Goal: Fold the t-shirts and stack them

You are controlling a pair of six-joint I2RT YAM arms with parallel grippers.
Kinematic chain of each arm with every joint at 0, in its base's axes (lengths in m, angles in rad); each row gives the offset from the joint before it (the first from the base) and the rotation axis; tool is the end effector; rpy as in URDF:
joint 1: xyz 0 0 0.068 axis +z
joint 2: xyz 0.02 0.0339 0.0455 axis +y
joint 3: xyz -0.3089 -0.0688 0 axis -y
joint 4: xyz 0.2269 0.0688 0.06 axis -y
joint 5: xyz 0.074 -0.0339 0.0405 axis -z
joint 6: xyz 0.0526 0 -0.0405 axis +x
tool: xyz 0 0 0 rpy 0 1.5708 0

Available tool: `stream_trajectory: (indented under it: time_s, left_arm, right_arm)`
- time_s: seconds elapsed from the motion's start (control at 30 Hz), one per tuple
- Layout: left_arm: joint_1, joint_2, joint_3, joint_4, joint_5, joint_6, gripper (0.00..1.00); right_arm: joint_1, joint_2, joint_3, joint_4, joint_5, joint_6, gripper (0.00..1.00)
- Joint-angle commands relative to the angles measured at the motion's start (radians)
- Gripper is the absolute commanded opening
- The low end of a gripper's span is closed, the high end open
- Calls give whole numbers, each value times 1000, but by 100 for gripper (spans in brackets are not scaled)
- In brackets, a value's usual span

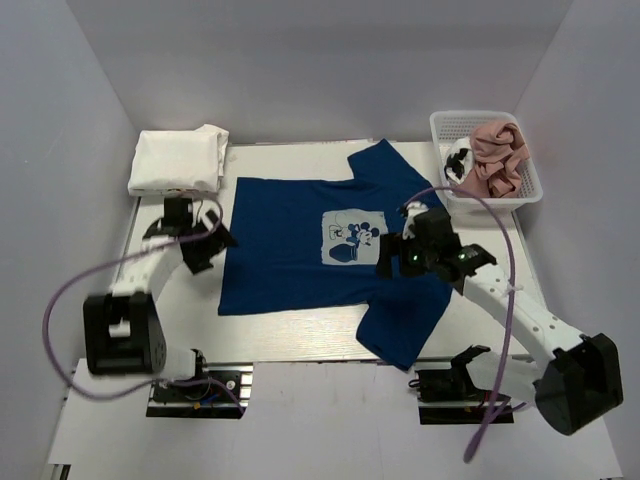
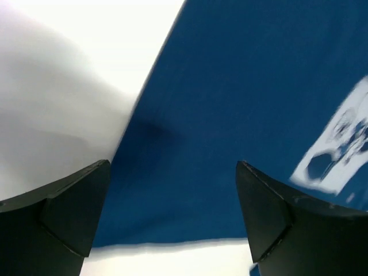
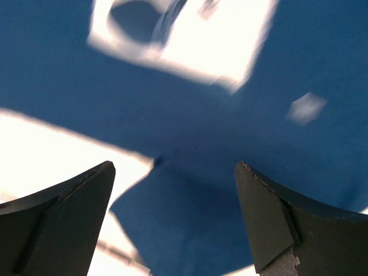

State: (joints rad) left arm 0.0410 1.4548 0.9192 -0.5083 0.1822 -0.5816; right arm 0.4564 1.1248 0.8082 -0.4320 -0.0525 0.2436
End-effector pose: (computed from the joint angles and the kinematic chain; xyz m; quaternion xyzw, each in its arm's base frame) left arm 0.2734 0.0017 0.2474 -0.2719 0.9225 -0.1539 0.2265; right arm 0.1907 0.0967 0.2924 -0.1077 0.9101 0.1596 0.3670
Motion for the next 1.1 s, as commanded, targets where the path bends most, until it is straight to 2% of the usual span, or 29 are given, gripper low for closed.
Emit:
stream_trajectory:
  time_s: [0.0, 0.07, 0.13, 0.2, 0.33, 0.4, 0.5, 0.63, 0.87, 0.97, 1.0, 1.07]
  left_arm:
    - [-3, -248, -167, -188, -72, -139, 99]
    - [-3, -405, -276, -228, -63, -179, 99]
    - [-3, -476, -340, -288, -63, -211, 99]
    - [-12, -545, -376, -277, -23, -236, 99]
    - [-12, -556, -395, -289, -75, -287, 99]
    - [-12, -545, -395, -279, -104, -300, 89]
    - [-12, -519, -407, -240, -127, -325, 86]
    - [-12, -449, -471, -135, -99, -325, 80]
    - [-12, -381, -480, -82, -107, -325, 63]
    - [-12, -381, -490, -72, -107, -325, 45]
    - [-12, -369, -490, -62, -107, -325, 28]
    - [-12, -360, -490, -62, -98, -325, 8]
  right_arm:
    - [131, -37, -46, -154, 11, 83, 90]
    - [222, -45, -69, -214, 43, 114, 90]
    - [258, -37, -75, -278, 80, 132, 90]
    - [342, -34, -73, -324, 91, 178, 90]
    - [505, -31, -93, -366, 85, 270, 90]
    - [553, -11, -121, -369, 86, 322, 90]
    - [666, 26, -158, -356, 124, 393, 90]
    - [685, 49, -184, -356, 244, 451, 90]
    - [680, 94, -225, -297, 316, 510, 90]
    - [680, 134, -250, -307, 336, 539, 86]
    - [683, 160, -254, -304, 347, 540, 80]
    - [682, 179, -247, -323, 374, 553, 71]
